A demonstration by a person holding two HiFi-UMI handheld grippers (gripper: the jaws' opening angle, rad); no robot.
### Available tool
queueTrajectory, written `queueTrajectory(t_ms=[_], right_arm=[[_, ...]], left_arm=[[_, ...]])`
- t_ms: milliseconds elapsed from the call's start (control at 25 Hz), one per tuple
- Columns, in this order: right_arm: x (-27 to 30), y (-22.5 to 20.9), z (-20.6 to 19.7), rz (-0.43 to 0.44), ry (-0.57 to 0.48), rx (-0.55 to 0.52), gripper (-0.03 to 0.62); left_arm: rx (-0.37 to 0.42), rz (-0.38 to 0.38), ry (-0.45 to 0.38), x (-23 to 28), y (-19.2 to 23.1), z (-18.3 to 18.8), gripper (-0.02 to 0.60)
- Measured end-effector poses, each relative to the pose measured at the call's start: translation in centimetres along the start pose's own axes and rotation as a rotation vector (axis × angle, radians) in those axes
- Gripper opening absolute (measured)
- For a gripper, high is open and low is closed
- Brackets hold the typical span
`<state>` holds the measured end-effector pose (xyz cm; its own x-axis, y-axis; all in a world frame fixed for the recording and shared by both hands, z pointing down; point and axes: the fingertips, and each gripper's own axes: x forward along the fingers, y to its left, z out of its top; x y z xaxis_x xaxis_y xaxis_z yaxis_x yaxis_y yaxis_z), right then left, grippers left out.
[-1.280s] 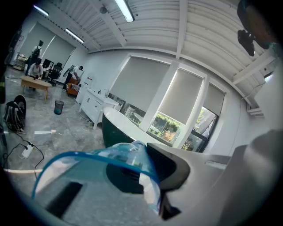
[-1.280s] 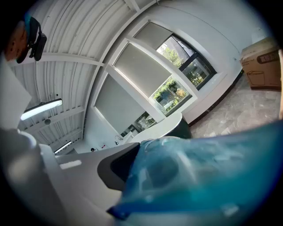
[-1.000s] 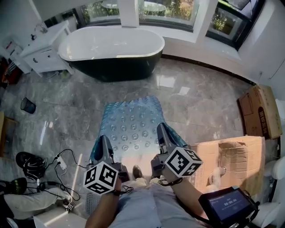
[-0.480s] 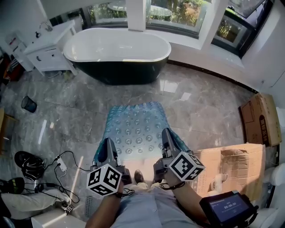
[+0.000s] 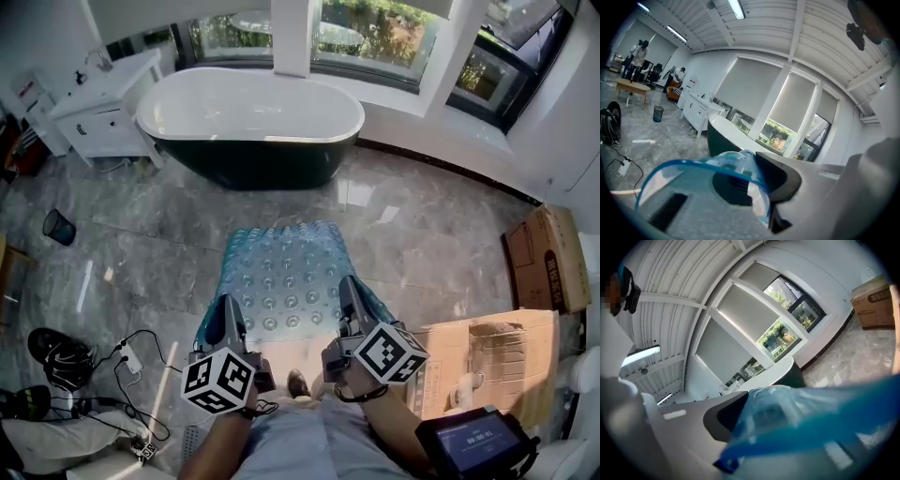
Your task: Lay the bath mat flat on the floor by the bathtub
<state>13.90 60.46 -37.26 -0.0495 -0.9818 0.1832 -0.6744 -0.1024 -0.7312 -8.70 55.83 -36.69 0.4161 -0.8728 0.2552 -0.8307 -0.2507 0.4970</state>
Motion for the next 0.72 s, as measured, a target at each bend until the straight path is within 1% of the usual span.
queueTrajectory(t_ms=[200,360,720], right_arm=[[0.9,0.0,0.0,0.002,0.005,0.007,0.025],[2.9,-0.4,0.0,0.001,0.015,0.012,0.025],[10.9,-3.2,2.0,-0.019,0.060,0.021,0.025]], left_arm=[[0.007,-0.002,-0.004,0.8,0.3,0.5,0.025],[0.011,0.009,0.006,2.6,0.9,0.6,0.025],[0.041,0.042,0.048,10.9,1.2,1.1,0.025]])
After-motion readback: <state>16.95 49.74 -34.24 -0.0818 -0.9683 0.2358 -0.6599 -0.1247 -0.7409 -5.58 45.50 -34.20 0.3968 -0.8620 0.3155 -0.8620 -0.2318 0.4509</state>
